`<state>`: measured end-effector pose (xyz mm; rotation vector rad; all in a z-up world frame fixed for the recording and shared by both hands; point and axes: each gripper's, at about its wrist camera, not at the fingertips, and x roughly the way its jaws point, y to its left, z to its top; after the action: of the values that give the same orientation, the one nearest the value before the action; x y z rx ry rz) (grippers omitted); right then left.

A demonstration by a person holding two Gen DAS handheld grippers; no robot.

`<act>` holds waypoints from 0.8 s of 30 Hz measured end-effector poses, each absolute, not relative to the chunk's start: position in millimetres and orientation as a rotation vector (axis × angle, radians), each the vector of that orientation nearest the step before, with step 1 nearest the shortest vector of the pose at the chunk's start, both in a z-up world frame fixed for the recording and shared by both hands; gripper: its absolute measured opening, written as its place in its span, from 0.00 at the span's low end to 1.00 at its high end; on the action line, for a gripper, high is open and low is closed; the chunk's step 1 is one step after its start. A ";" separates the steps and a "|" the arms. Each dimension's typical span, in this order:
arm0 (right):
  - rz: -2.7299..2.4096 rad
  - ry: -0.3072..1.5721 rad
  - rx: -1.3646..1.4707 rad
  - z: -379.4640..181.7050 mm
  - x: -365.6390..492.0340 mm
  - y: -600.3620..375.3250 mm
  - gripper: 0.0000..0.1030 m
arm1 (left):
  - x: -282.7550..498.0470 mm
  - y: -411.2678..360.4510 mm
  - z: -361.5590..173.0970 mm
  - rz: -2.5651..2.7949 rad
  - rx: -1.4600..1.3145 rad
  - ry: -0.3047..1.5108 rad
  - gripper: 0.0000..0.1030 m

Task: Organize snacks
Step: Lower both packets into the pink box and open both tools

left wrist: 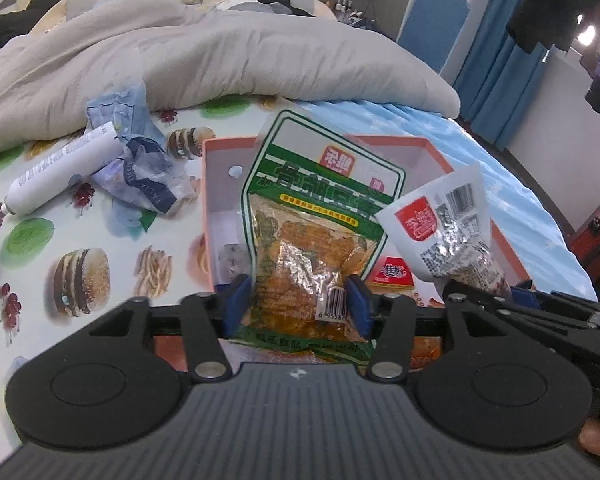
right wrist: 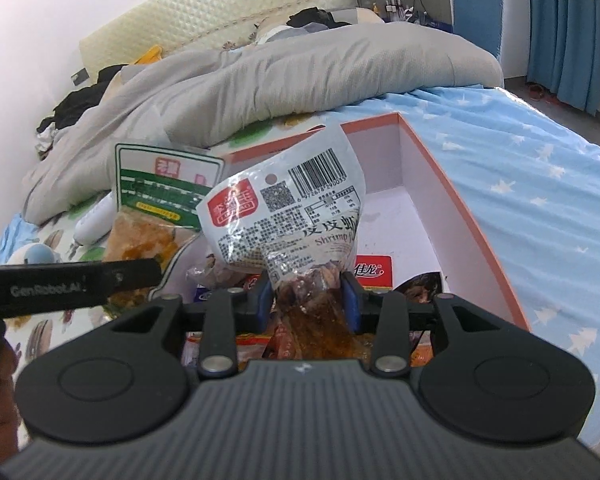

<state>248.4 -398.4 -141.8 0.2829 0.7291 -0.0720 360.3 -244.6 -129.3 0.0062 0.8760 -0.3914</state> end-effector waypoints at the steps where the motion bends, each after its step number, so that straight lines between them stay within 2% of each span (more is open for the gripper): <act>1: -0.075 0.730 0.288 -141.0 247.6 -398.2 0.49 | 361.0 -243.6 -127.5 -0.375 0.017 0.869 0.73; 2: -0.076 0.732 0.296 -140.0 246.3 -398.4 0.56 | 359.6 -241.8 -124.5 -0.373 0.016 0.860 0.73; 4: -0.079 0.723 0.300 -136.3 242.9 -397.5 0.58 | 357.1 -237.6 -117.0 -0.381 0.006 0.844 0.73; 12: -0.087 0.658 0.278 -100.6 210.0 -386.8 0.58 | 317.7 -222.6 -66.6 -0.398 -0.015 0.758 0.73; 24: -0.098 0.528 0.259 -40.7 121.7 -355.5 0.58 | 215.2 -177.7 3.5 -0.432 -0.025 0.633 0.73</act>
<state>121.7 -355.5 -40.7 0.2590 0.5284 -0.0984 215.2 -177.7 3.5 -0.0255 0.6331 -0.4320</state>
